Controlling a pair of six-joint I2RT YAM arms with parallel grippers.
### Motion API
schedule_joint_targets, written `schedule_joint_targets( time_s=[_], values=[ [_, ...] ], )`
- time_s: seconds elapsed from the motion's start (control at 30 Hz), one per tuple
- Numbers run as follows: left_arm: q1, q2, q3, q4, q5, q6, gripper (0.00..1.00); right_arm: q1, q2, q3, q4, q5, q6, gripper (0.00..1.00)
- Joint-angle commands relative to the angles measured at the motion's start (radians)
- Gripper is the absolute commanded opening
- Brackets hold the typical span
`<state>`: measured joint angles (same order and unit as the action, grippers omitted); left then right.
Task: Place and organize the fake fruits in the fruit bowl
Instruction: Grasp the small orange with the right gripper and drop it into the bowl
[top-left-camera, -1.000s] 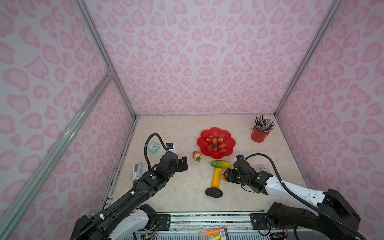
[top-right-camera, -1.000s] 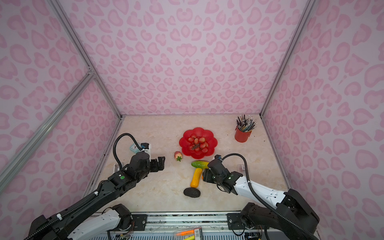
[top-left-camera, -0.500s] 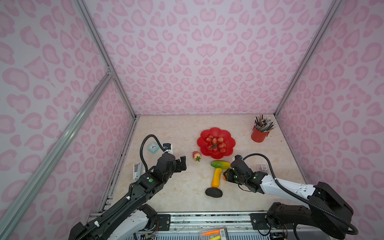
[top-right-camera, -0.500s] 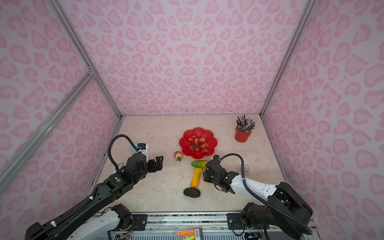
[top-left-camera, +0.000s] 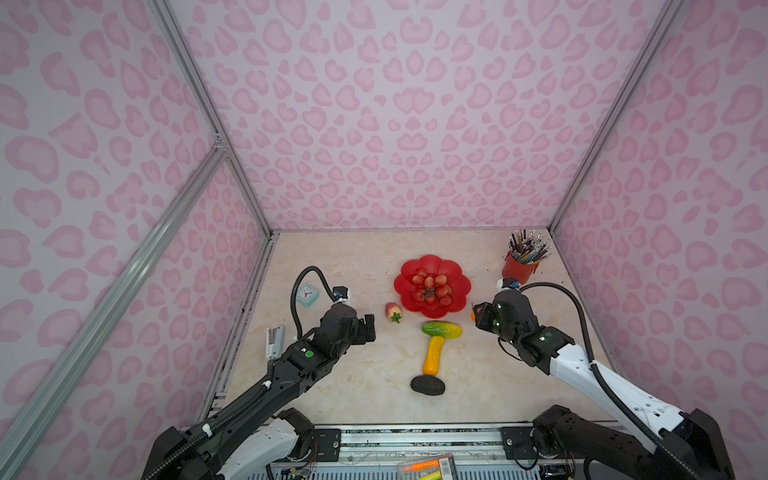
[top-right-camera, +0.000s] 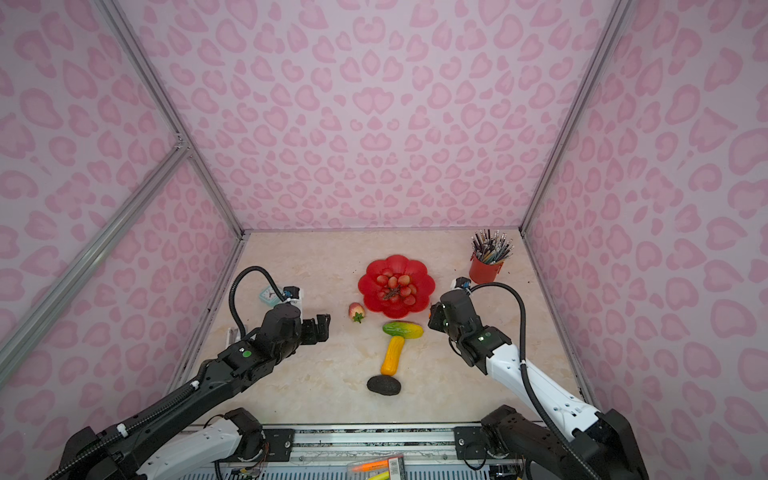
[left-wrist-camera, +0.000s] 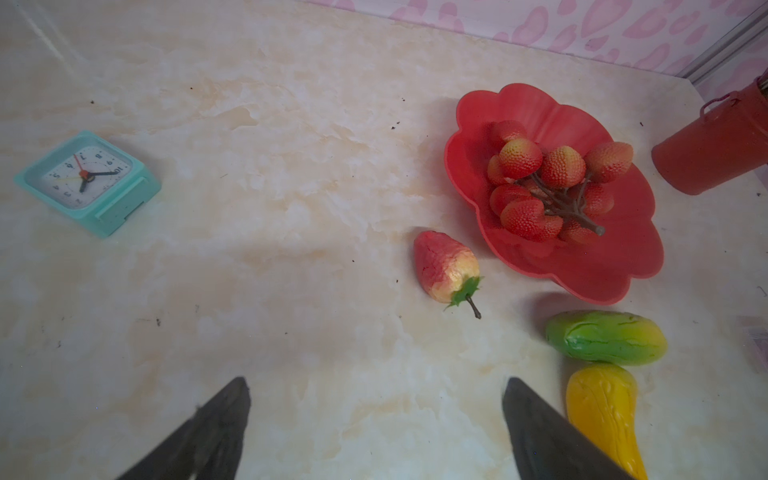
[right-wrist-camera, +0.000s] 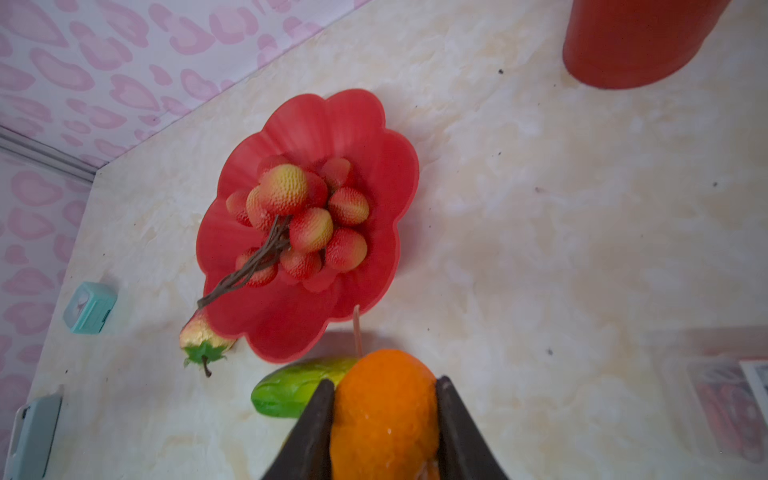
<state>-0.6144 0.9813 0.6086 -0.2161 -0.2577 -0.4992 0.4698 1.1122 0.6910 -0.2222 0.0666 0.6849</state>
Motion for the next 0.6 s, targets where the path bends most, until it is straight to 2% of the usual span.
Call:
schedule_joint_targets(
  time_s=[0.0, 0.17, 0.4, 0.5, 0.57],
  values=[
    [0.001, 0.031, 0.034, 0.041, 0.072, 0.046, 0.94, -0.046, 0.118, 0.076, 0.052, -0.069, -0.12, 0.35],
    [0.001, 0.095, 0.075, 0.034, 0.127, 0.094, 0.93, -0.107, 0.345, 0.24, 0.049, -0.177, -0.199, 0.34],
    [0.001, 0.218, 0.113, 0.059, 0.165, 0.108, 0.91, -0.109, 0.541, 0.367, 0.073, -0.225, -0.226, 0.36],
    [0.001, 0.276, 0.136, 0.071, 0.181, 0.115, 0.9, -0.109, 0.59, 0.389, 0.079, -0.241, -0.231, 0.4],
    [0.001, 0.308, 0.151, 0.081, 0.193, 0.123, 0.9, -0.112, 0.605, 0.399, 0.075, -0.238, -0.227, 0.5]
  ],
)
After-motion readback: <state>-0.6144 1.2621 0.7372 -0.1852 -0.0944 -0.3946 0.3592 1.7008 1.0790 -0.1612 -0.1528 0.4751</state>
